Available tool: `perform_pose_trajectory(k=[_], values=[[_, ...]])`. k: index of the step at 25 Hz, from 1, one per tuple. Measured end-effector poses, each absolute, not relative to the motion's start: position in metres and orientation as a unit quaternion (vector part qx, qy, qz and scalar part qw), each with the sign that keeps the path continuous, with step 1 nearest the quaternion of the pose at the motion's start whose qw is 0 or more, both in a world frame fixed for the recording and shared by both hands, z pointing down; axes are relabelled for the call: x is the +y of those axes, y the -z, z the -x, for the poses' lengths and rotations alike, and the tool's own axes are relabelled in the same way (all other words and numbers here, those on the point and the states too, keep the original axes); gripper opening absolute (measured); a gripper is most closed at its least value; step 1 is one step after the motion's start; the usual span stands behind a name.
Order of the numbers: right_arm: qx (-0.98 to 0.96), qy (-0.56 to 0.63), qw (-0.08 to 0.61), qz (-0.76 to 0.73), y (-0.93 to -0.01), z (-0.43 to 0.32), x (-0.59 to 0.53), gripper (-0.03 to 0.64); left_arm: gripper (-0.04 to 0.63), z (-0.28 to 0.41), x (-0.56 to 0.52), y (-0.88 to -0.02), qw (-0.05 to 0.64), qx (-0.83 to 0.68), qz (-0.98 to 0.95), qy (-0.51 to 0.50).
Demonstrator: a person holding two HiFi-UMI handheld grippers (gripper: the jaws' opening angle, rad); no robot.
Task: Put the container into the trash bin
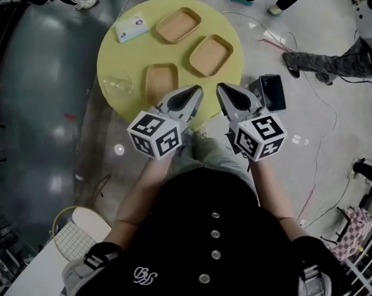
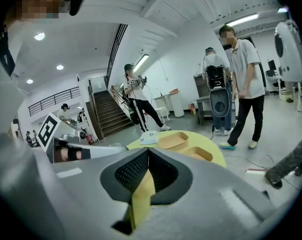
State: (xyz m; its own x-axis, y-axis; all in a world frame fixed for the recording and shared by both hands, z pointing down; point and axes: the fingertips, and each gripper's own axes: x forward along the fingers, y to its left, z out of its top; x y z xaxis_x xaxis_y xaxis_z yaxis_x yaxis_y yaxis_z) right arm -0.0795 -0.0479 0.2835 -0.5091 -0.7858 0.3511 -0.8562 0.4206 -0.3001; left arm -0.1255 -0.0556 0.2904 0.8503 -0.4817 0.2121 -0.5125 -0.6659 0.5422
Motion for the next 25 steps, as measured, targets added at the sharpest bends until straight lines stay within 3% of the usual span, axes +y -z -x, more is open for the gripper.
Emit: perform_pose_trajectory(k=[25], values=[[-0.859, -0.225, 0.211, -0.409, -0.395, 0.095, -0.09, 0.011, 0.016, 0.146, -0.077, -0.366, 0.364, -0.347, -0.864, -0.036]])
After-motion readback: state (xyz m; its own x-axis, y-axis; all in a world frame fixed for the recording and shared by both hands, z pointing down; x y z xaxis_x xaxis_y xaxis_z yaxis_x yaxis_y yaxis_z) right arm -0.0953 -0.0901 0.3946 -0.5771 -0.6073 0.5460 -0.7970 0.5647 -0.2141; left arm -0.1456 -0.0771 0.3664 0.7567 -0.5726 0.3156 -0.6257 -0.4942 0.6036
